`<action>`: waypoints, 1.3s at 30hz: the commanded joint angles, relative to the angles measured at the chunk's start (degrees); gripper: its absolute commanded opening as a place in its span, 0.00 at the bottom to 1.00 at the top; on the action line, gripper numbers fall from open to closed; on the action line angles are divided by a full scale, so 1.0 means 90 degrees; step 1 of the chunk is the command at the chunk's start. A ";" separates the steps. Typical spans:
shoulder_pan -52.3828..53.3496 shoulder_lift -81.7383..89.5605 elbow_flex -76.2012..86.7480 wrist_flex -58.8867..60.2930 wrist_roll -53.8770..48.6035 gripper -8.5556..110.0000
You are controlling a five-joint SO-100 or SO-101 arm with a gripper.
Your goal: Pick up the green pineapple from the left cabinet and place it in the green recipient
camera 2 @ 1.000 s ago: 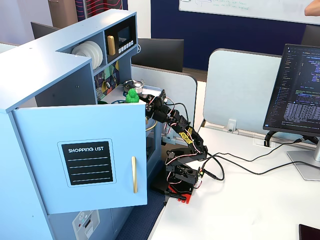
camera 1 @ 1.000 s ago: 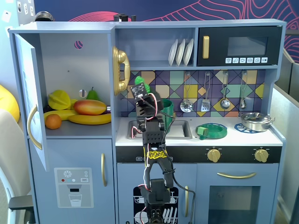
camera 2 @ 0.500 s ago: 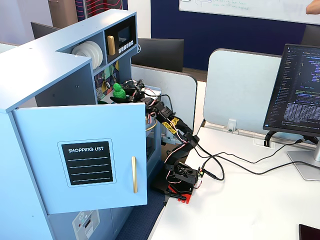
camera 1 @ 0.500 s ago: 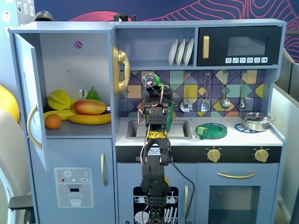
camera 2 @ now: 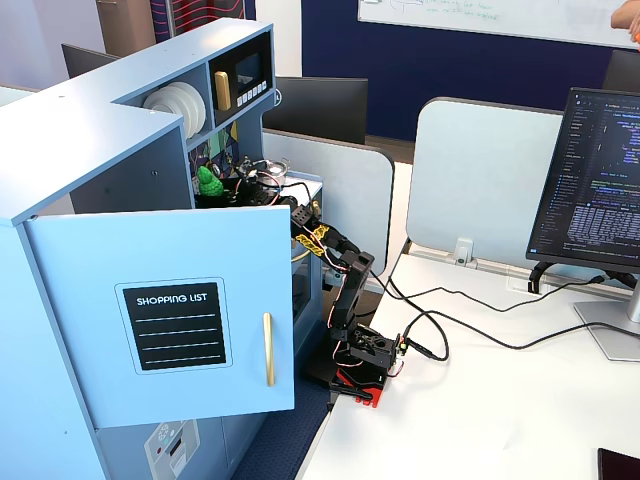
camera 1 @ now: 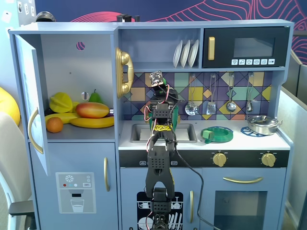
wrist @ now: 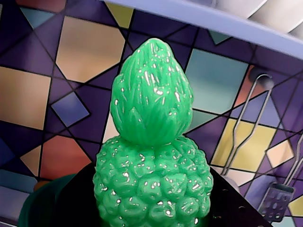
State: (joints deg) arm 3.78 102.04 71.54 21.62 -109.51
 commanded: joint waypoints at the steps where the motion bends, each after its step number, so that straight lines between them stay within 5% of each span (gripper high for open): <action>1: -0.0098 -0.0332 -0.0713 -0.0312 -0.0029 0.07; 11: -0.0225 -0.1211 -0.1338 -0.0459 -0.0068 0.08; 14: -0.0273 -0.1289 -0.1445 -0.0449 0.0410 0.29; 20: -0.0361 -0.1367 -0.1641 -0.0449 0.1289 0.46; 30: -0.0518 -0.0664 -0.1484 0.0156 0.1631 0.46; 39: -0.0879 0.2187 0.1387 0.0537 0.2051 0.47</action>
State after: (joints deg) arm -2.55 108.19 74.44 25.84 -92.20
